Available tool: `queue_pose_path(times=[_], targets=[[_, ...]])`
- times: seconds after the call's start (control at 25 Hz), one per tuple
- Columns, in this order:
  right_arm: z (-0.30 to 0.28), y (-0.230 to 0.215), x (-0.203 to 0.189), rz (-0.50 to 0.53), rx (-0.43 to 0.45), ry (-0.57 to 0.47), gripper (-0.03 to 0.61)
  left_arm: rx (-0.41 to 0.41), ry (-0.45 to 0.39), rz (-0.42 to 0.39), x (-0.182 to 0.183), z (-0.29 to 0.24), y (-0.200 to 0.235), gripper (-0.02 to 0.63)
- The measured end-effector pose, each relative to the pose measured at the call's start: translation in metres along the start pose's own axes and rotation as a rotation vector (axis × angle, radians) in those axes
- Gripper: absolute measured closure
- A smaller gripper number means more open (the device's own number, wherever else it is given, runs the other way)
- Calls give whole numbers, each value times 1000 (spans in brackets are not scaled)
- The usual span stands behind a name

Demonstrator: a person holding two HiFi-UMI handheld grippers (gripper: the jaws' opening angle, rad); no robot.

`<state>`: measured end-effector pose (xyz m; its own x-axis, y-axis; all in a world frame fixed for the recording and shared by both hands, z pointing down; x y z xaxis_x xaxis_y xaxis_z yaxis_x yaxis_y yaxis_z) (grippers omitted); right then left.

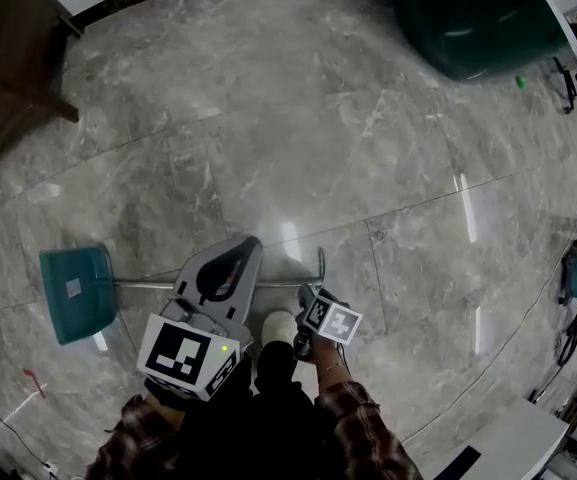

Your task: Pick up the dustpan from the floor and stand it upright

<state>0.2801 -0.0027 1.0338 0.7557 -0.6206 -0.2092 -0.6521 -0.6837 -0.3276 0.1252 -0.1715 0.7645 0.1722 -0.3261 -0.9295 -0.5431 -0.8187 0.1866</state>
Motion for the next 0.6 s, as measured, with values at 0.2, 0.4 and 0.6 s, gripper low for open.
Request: queue_pose_path(times=[0.2, 0.4, 0.6], targets=[[-40, -26, -17, -118, -20, 34, 383, -21, -10, -53, -14, -11, 7, 603], [-65, -32, -17, -236, -48, 34, 383, -50, -3, -79, -16, -20, 7, 603], [-82, -37, -15, -340, -93, 38, 383, -83, -1, -113, -18, -21, 3, 603]])
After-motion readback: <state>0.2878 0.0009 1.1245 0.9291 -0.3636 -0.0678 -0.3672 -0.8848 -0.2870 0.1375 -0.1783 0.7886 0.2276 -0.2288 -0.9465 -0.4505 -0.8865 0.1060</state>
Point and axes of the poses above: the fingertips, and each gripper's own axes: z backward along the fingers, y to its left, x out of its top, the point moved 6 cm from there along z, backward along the fingers, and after that the axes turned 9 degrees about -z, right-handed, at the moved point
